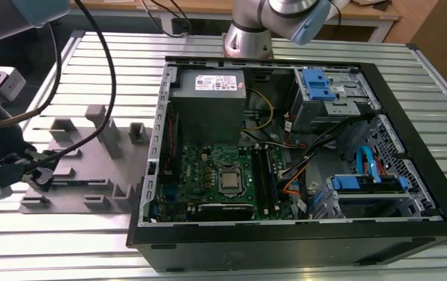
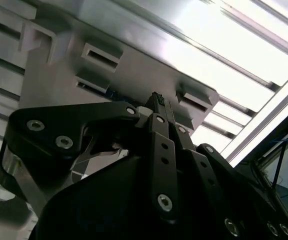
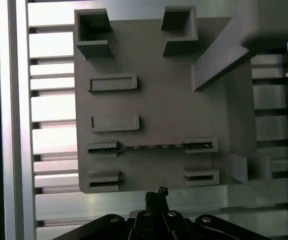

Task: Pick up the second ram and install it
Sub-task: 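Reach for the second ram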

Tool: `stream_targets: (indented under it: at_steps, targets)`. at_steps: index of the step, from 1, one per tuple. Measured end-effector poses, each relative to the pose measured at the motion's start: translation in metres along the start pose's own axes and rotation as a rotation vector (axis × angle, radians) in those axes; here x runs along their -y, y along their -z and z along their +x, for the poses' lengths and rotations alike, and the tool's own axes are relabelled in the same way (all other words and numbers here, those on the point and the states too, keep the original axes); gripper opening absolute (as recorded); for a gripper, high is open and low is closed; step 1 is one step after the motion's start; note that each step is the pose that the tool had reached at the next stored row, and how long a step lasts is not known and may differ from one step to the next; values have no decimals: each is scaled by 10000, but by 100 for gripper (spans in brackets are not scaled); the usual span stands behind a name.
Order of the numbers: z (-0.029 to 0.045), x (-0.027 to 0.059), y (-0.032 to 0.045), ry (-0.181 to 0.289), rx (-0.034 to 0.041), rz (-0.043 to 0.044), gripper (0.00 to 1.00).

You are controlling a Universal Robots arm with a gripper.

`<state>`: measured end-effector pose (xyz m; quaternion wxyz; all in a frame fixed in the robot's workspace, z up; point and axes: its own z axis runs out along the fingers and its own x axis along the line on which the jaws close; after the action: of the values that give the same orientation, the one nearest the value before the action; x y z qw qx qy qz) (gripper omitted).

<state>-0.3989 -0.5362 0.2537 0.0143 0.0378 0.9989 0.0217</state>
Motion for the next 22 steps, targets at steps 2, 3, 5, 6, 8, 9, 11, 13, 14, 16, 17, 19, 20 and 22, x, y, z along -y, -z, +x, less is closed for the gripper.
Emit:
stream_targets:
  at_steps: [2, 3, 5, 6, 8, 9, 11, 13, 14, 16, 17, 19, 20, 22]
  targets:
    - [6, -72, -41, 3, 0, -1, 7]
    - [9, -106, -59, 5, -1, 1, 7]
    - [15, -171, -99, 7, 0, 0, 7]
    - [18, -200, -117, 9, -1, 1, 7]
    - [22, -255, -158, 16, 0, -1, 7]
    - [24, -281, -177, 19, -1, -1, 7]
    - [26, -321, -215, 33, -2, -1, 7]
    - [16, -342, -252, 53, -2, 2, 7]
    - [7, -349, -270, 62, -2, 6, 7]
    - [-17, -359, -309, 71, -2, 18, 7]
    - [-32, -360, -327, 71, -3, 27, 7]
    - [-73, -363, -353, 71, -5, 44, 7]
    - [-84, -363, -356, 72, -5, 45, 7]
    - [-86, -364, -357, 70, -3, 45, 7]
